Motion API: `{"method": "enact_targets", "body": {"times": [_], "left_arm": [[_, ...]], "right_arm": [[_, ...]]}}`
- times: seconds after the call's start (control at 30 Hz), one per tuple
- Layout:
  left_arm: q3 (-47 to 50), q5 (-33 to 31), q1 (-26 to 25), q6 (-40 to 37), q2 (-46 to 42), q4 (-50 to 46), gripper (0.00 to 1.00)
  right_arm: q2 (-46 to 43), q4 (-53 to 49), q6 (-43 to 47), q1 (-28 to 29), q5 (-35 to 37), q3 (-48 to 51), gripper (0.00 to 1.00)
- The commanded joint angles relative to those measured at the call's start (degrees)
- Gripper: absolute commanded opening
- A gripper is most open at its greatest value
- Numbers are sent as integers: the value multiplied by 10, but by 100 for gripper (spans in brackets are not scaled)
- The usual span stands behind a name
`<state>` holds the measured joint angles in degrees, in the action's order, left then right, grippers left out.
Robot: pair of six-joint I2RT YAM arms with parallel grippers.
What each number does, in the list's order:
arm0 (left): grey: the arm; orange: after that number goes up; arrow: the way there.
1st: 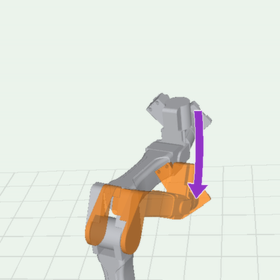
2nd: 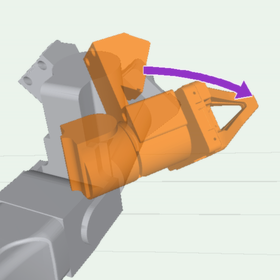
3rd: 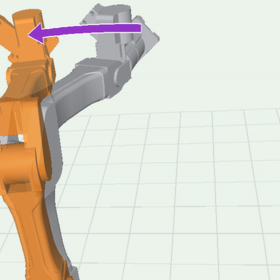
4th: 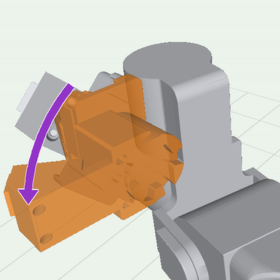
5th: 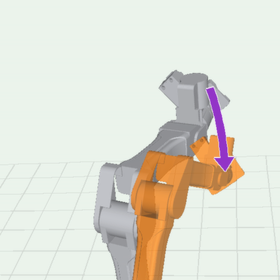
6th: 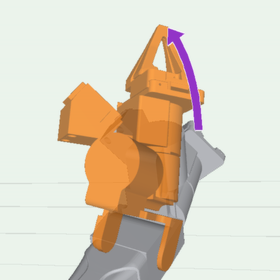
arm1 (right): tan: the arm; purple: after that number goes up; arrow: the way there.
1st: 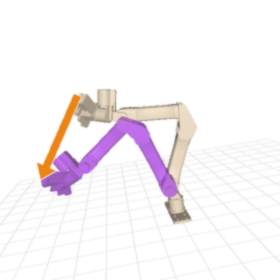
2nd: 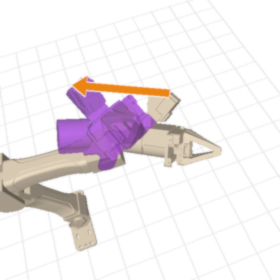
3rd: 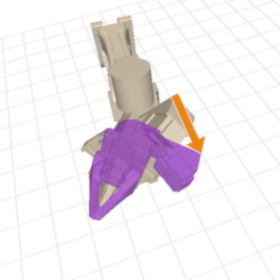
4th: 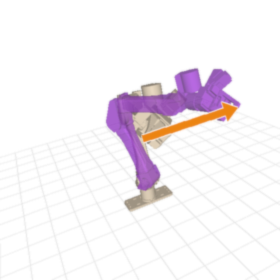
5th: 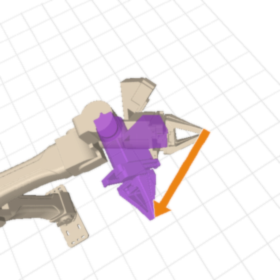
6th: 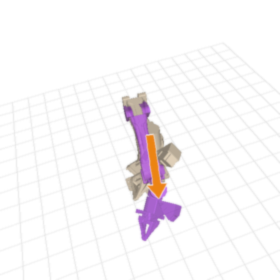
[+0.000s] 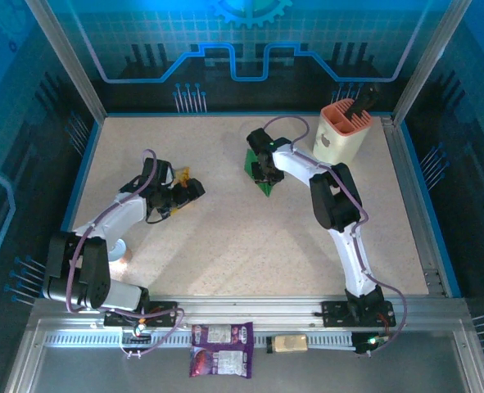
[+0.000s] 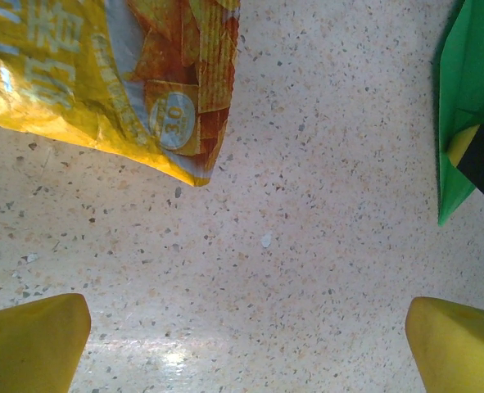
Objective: Fold a paper plane with a square sheet of paper (pick it up from the middle)
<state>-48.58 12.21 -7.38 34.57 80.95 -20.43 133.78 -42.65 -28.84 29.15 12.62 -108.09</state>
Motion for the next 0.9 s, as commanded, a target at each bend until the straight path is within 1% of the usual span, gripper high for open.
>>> {"method": "enact_targets", "body": {"times": [0.0,0.07,0.2,0.6,0.87], "left_arm": [[3,15,5,10,6,7,100],[3,16,5,10,7,7,100],[2,17,5,11,10,8,100],[-4,16,5,11,11,5,100],[-8,13,4,11,-1,-1,100]], "right_arm": [[34,8,-37,-9,-23,28,36],[40,16,-47,-15,-38,29,37],[44,16,-47,-19,-40,20,38],[66,-7,-20,-18,-2,-12,39],[56,-9,-18,-18,0,-22,38]]}}
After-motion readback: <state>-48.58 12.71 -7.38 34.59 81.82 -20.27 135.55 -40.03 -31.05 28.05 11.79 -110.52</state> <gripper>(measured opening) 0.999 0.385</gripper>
